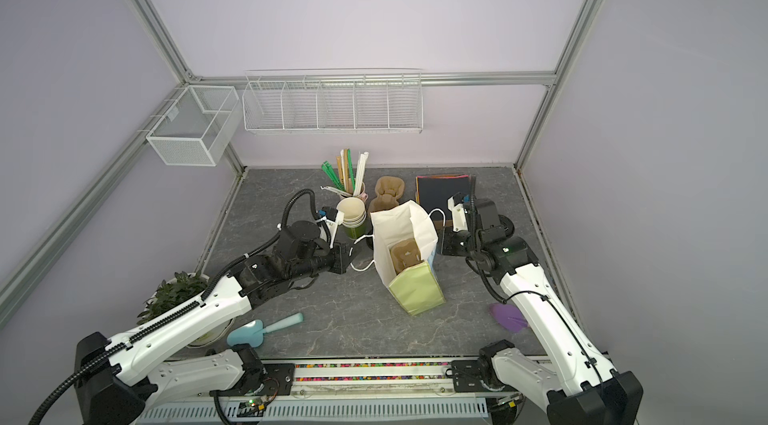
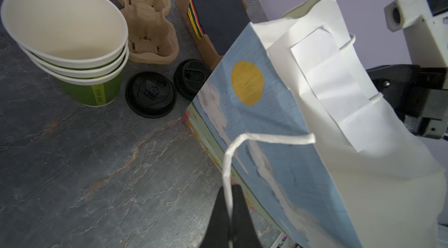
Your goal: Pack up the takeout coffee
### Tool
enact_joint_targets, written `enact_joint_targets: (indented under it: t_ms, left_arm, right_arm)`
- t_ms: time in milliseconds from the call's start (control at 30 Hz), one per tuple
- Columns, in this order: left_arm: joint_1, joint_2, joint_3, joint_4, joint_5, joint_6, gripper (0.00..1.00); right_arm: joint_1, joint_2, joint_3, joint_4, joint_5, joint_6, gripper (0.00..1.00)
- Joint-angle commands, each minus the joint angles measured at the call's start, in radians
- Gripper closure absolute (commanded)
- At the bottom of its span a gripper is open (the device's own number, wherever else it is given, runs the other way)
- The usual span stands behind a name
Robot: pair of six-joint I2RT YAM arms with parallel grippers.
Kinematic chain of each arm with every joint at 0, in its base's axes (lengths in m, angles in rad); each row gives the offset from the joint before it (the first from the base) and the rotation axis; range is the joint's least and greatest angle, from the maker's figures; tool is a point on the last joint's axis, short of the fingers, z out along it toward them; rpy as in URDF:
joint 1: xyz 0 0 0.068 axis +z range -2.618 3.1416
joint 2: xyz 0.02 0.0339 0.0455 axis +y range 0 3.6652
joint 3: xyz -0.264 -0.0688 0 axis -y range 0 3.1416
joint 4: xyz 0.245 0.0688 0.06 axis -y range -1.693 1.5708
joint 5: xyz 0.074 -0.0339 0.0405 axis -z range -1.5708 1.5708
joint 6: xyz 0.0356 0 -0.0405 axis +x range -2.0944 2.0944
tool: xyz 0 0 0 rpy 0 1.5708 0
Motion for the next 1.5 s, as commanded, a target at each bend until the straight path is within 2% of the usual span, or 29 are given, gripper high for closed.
enact_joint_targets:
  t_ms: [0,100,200,333,433,667,900,1033,1133,1300,1467]
  left_arm:
    - [0.003,0.03,0.037,0.036,0.016,-0.01,1.0]
    - [0.003,0.05,0.07,0.039,0.018,-0.005,1.0]
    - [0.003,0.071,0.107,0.033,0.019,0.002,1.0]
    - [0.003,0.094,0.16,0.025,0.026,0.005,1.0]
    - [0.003,0.106,0.193,0.017,0.03,0.006,1.0]
    - [0.003,0.156,0.224,0.024,0.046,0.01,1.0]
    - [0.003,0.208,0.262,0.029,0.064,0.018,1.0]
    - [0.005,0.211,0.28,0.027,0.076,0.015,1.0]
    - [0.003,0.204,0.299,0.018,0.082,0.011,0.84]
    - [0.003,0.177,0.338,-0.016,0.088,0.012,0.56]
    - [0.003,0.131,0.357,-0.063,0.071,0.029,0.4]
  right_arm:
    - [-0.005,-0.024,0.037,-0.01,-0.017,-0.004,0.78]
    - [-0.007,-0.035,0.066,-0.042,0.023,-0.01,0.62]
    - [-0.012,-0.047,0.097,-0.077,0.062,-0.023,0.56]
    - [-0.022,-0.066,0.118,-0.098,0.082,-0.024,0.38]
    - [-0.028,-0.087,0.121,-0.099,0.089,-0.021,0.29]
    - [-0.039,-0.141,0.142,-0.085,0.099,-0.018,0.19]
    - [-0.055,-0.185,0.217,-0.149,0.239,0.0,0.12]
    - [-0.058,-0.219,0.256,-0.187,0.371,0.012,0.01]
    - [-0.061,-0.228,0.277,-0.215,0.457,0.023,0.11]
    - [-0.068,-0.209,0.332,-0.302,0.569,0.049,0.12]
    - [-0.077,-0.196,0.358,-0.341,0.63,0.085,0.12]
